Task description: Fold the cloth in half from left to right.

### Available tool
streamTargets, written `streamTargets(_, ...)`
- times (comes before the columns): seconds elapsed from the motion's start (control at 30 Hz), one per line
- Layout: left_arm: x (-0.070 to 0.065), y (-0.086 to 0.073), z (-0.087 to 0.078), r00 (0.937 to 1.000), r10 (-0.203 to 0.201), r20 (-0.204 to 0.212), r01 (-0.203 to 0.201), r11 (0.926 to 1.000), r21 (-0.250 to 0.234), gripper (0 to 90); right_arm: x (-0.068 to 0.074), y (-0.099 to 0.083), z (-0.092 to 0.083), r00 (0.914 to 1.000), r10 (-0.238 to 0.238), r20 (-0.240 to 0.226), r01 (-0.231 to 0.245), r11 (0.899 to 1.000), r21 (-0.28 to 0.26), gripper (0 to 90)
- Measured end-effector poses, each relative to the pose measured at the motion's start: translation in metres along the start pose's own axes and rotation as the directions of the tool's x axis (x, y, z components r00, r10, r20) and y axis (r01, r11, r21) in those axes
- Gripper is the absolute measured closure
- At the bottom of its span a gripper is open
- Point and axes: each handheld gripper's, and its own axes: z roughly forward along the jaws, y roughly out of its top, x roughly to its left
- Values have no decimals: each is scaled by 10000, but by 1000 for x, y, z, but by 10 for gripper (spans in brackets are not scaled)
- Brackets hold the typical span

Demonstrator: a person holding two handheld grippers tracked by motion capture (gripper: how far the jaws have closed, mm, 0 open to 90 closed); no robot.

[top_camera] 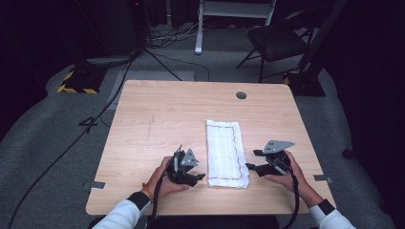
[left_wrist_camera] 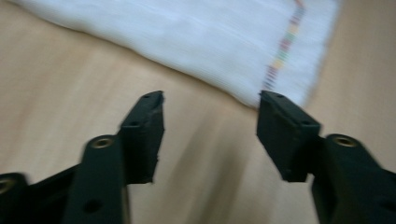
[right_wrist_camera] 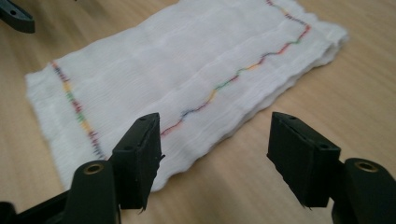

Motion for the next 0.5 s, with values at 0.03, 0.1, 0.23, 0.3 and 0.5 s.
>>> streamTargets(0.03, 8, 7, 3, 9997, -184, -134, 184, 9998, -52, 322, -5, 3, 2, 10000, 57, 23, -57, 10000, 11, 358)
streamTargets(0.1, 20, 17, 8, 9987, -454, -246, 451, 9989, -131, 280, -17, 11, 10, 9993, -68, 380, 64, 9999, 123, 369)
streamTargets(0.23, 44, 38, 23, 9934, -781, -841, 768, 9969, -179, 250, -36, 27, 23, 9975, -38, 702, 26, 9998, 181, 382)
streamTargets(0.3, 53, 49, 30, 9918, -706, -1064, 699, 9975, -94, 233, -45, 36, 31, 9966, 19, 826, -27, 9999, 102, 386)
streamTargets(0.5, 76, 71, 63, 9802, -750, -1834, 845, 9954, 448, 233, -69, 55, 60, 9952, 69, 974, -101, 9994, 323, 389)
